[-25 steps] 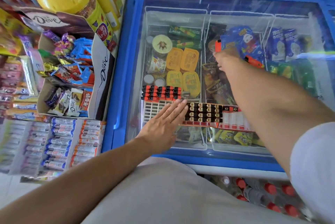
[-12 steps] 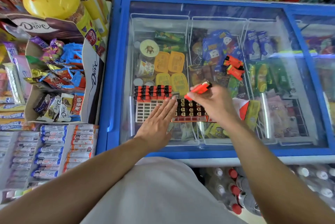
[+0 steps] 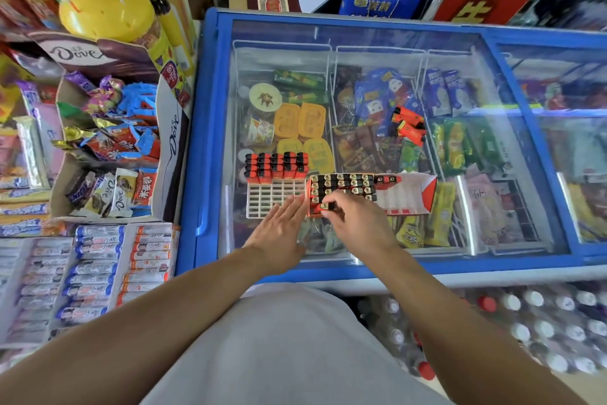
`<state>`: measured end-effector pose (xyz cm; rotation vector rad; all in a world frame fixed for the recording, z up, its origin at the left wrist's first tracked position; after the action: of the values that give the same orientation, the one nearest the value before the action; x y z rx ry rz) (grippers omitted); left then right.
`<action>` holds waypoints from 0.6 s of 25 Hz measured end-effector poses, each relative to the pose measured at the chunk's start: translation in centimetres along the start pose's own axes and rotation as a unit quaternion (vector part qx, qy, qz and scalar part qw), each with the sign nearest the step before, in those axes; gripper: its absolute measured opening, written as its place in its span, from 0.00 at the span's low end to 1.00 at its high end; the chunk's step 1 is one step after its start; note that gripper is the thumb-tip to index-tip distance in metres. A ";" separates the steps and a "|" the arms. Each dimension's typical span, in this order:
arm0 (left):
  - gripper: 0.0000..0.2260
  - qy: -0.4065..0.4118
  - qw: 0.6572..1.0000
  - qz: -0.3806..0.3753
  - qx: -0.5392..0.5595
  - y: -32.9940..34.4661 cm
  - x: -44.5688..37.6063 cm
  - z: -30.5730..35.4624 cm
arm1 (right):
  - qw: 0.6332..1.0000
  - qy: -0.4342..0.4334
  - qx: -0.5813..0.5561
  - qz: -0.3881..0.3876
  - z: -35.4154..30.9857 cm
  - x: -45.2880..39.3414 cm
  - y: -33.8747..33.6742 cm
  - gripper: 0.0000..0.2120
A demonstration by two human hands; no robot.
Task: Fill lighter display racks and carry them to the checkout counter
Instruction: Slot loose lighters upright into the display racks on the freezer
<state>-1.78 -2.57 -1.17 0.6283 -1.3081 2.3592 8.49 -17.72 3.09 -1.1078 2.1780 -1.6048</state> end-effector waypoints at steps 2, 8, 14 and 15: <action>0.42 0.002 1.000 -0.004 0.004 0.1 0.1 0.1 | 0.999 -0.002 0.047 0.014 -0.4 -0.2 0.8 0.12; 0.43 0.010 1.000 0.021 0.021 0.0 0.2 0.5 | 0.998 -0.002 0.053 0.038 -0.1 -0.5 1.6 0.11; 0.43 0.033 0.995 0.099 -0.006 -1.1 0.5 1.7 | 0.990 0.037 -0.109 0.086 1.0 -1.2 -2.0 0.08; 0.42 0.045 0.993 0.103 -0.043 -1.8 0.0 2.1 | 0.983 0.056 -0.137 0.111 2.0 -2.0 -3.1 0.08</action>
<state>-0.40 -3.46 1.06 0.3717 -1.4868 2.4435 12.35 -18.19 4.57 -0.8188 2.5517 -1.3312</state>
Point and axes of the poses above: each hand's wrist, its own x-axis away from the middle knuckle, its own y-axis out of the palm, z = x × y, the point moved 1 cm from there along -x, towards the middle knuckle, and after that the axes turned 8 degrees about -z, right-handed, at the moved point
